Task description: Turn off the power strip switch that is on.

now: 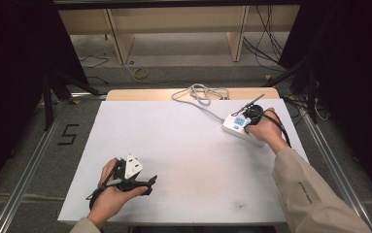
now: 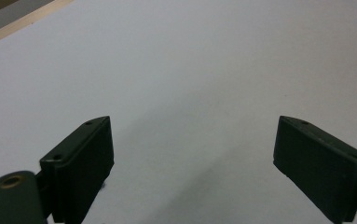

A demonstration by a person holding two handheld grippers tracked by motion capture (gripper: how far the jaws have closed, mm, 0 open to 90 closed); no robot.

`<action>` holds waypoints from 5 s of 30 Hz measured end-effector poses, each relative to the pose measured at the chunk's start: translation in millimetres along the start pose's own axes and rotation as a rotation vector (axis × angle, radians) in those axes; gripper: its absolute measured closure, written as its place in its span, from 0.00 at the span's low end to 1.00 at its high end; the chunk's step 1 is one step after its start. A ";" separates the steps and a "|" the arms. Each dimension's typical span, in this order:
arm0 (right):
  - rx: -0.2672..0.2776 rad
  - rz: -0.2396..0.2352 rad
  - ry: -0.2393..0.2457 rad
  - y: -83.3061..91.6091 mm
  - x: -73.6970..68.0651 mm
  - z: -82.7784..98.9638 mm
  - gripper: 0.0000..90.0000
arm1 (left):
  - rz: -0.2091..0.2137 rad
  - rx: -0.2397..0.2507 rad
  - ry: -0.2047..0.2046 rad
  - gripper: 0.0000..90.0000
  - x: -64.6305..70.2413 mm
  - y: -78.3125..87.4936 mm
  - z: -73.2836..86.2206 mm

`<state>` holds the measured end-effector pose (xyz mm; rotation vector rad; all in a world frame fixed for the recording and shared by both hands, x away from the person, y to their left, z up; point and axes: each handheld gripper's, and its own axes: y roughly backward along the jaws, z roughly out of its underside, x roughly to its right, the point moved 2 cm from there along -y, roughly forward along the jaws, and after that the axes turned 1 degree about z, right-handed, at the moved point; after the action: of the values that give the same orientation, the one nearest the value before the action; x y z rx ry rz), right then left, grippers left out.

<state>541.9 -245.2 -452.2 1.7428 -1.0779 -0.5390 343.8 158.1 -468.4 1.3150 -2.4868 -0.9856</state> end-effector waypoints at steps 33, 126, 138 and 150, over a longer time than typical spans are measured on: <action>-0.007 -0.003 0.000 -0.1 0.1 -0.8 1.00 | 0.003 -0.001 -0.003 0.13 -0.1 -0.1 -0.1; 0.106 -0.036 -0.032 9.9 -0.6 2.5 0.98 | 0.008 0.002 0.000 0.13 1.8 -1.7 -0.8; 0.127 -0.040 -0.033 13.8 -1.5 9.6 0.90 | 0.007 0.002 0.003 0.13 1.4 -1.8 -0.6; 0.139 -0.059 -0.033 21.6 -6.4 17.2 0.84 | 0.006 -0.001 0.003 0.13 1.3 -1.1 -0.6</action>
<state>516.6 -251.2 -440.7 1.8973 -1.1124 -0.5423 344.1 156.4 -468.8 1.3072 -2.4866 -0.9831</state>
